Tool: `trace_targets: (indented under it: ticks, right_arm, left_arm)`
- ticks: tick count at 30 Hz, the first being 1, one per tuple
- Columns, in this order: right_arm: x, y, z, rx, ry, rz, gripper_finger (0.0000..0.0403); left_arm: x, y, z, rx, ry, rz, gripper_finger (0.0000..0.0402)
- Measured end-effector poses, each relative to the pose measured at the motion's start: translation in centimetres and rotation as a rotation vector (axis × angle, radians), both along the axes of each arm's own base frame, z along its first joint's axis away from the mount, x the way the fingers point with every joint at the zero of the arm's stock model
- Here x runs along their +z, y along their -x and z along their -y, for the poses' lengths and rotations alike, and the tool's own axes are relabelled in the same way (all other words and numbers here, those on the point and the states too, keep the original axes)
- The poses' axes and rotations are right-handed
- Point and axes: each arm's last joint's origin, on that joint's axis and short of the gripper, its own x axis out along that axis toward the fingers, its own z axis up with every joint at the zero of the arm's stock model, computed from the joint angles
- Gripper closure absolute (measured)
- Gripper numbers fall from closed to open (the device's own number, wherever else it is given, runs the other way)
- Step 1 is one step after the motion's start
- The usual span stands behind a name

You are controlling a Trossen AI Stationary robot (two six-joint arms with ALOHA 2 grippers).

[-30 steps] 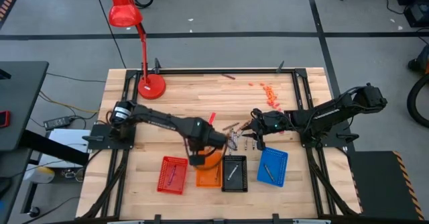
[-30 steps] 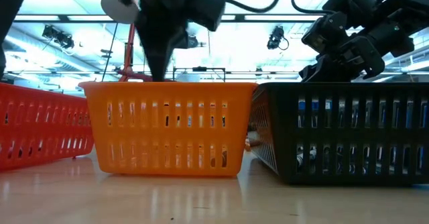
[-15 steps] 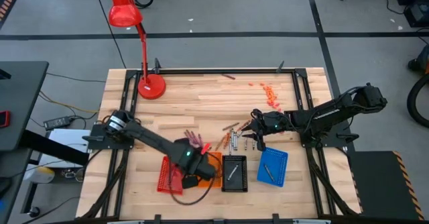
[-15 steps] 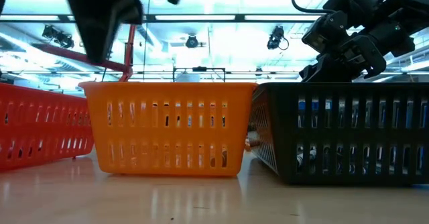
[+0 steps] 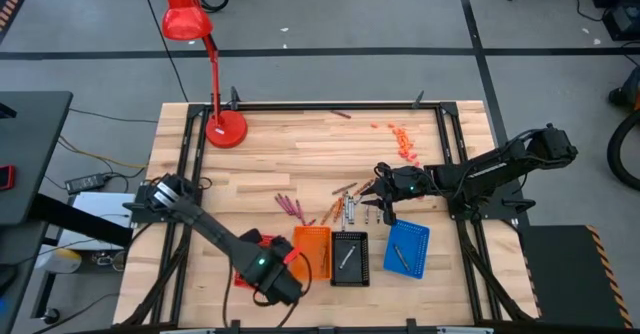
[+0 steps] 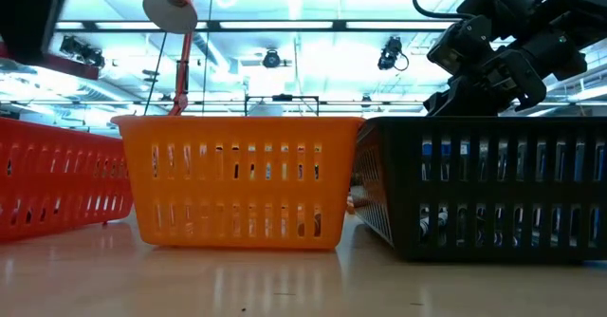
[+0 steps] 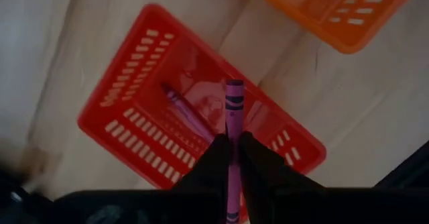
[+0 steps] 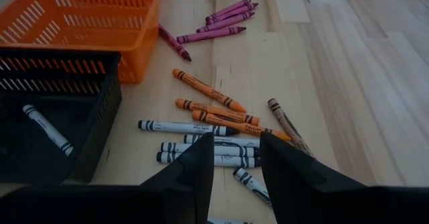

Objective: Sort crayons
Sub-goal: Put the violet crayon into the red bin

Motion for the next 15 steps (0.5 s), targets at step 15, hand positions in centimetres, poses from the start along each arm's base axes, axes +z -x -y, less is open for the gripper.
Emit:
trace_targets:
  ticks: [15]
  right_arm:
    - [0.0,0.0,0.0,0.006,-0.003,0.0,0.0278]
  left_arm:
    - [-0.8,2.0,2.0,0.379,-0.105,0.119,0.0374]
